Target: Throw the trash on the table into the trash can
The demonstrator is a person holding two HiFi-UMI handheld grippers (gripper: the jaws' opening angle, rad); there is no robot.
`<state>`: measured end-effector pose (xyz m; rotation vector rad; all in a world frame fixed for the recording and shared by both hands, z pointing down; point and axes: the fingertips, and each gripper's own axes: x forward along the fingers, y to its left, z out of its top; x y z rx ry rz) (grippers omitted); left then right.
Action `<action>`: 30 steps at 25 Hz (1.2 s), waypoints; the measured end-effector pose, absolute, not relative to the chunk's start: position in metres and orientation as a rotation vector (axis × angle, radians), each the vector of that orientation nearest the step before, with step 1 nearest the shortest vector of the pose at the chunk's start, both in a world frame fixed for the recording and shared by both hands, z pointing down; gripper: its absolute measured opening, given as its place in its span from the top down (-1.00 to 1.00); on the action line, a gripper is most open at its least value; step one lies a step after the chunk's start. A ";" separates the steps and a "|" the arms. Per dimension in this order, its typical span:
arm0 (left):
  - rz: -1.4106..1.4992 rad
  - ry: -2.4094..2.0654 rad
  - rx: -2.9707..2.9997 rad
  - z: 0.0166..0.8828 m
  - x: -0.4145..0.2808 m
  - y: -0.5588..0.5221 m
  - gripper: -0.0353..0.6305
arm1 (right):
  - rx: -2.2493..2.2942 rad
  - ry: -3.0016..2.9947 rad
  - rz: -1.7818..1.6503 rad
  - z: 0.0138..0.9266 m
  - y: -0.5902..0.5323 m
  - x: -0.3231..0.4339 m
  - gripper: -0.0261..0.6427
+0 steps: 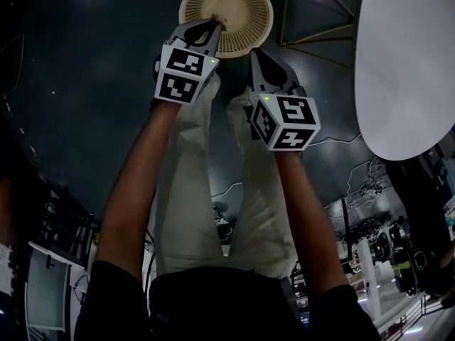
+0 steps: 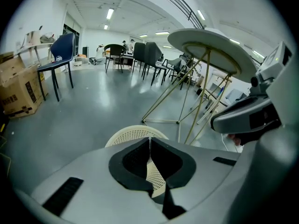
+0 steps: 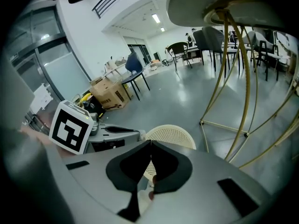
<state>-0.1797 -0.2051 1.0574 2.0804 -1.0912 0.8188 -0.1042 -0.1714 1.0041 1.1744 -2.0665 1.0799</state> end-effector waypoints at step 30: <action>0.801 -1.047 2.013 1.060 -0.176 -0.196 0.54 | 1.159 -2.053 1.052 1.000 -0.188 -0.098 0.87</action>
